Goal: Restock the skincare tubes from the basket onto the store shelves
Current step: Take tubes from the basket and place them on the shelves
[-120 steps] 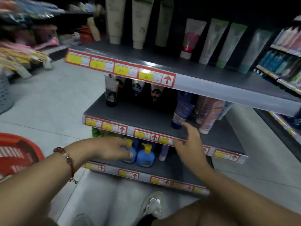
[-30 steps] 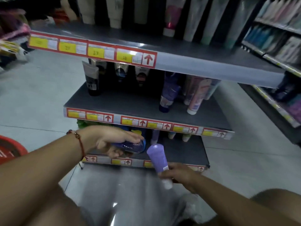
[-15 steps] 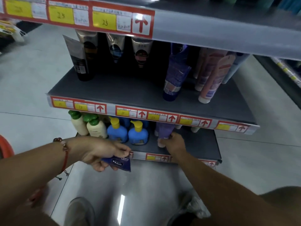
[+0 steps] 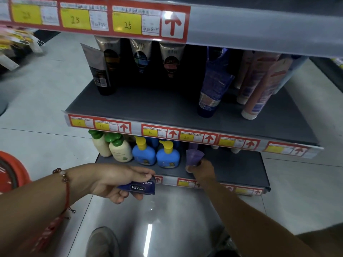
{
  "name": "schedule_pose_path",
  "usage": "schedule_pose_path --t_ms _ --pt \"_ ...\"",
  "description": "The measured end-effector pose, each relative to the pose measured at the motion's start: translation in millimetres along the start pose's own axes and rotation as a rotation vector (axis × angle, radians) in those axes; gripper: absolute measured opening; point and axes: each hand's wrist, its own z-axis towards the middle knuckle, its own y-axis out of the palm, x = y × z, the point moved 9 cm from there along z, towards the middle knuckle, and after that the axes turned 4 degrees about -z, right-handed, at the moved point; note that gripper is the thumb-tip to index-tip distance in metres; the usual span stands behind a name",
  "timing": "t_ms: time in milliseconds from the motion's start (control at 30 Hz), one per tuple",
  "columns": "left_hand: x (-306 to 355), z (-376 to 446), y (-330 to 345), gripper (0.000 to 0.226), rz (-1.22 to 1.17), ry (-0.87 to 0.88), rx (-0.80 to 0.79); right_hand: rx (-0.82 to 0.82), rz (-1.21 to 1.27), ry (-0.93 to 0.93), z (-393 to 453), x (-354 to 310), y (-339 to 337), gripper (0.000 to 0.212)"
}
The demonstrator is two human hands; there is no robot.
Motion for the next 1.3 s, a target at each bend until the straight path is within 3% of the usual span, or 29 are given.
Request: schedule_pose_path --t_ms 200,267,333,500,600,767,1133,1300 --pt "18.4 -6.7 10.2 0.033 -0.012 0.058 -0.023 -0.037 -0.029 0.013 -0.5 20.2 10.4 0.075" --pt "27.7 -10.4 16.3 0.038 -0.023 0.084 -0.031 -0.039 -0.037 0.010 16.6 48.9 20.1 0.097" --pt "37.6 -14.6 24.0 0.046 -0.034 0.104 -0.039 -0.080 -0.067 -0.039 -16.2 34.6 14.9 0.113" --pt "52.8 -27.4 46.4 0.069 -0.136 0.125 -0.155 -0.275 -0.271 -0.382 -129.8 -54.3 1.5 0.059" --pt "61.8 -43.4 63.0 0.050 -0.237 0.142 -0.301 -0.267 -0.159 -0.512 -168.7 -89.0 -22.0 0.037" --pt "76.8 -61.4 75.7 0.040 -0.269 0.201 -0.316 -0.111 -0.086 -0.616 -206.0 -113.7 -63.9 0.036" --pt "90.8 -70.5 77.7 0.037 -0.303 0.311 -0.249 -0.081 0.100 -0.590 -210.6 -116.5 -73.7 0.024" --pt "103.5 -64.5 53.7 0.027 -0.164 0.442 0.005 0.007 0.018 -0.593 -188.4 -129.5 -94.1 0.023"
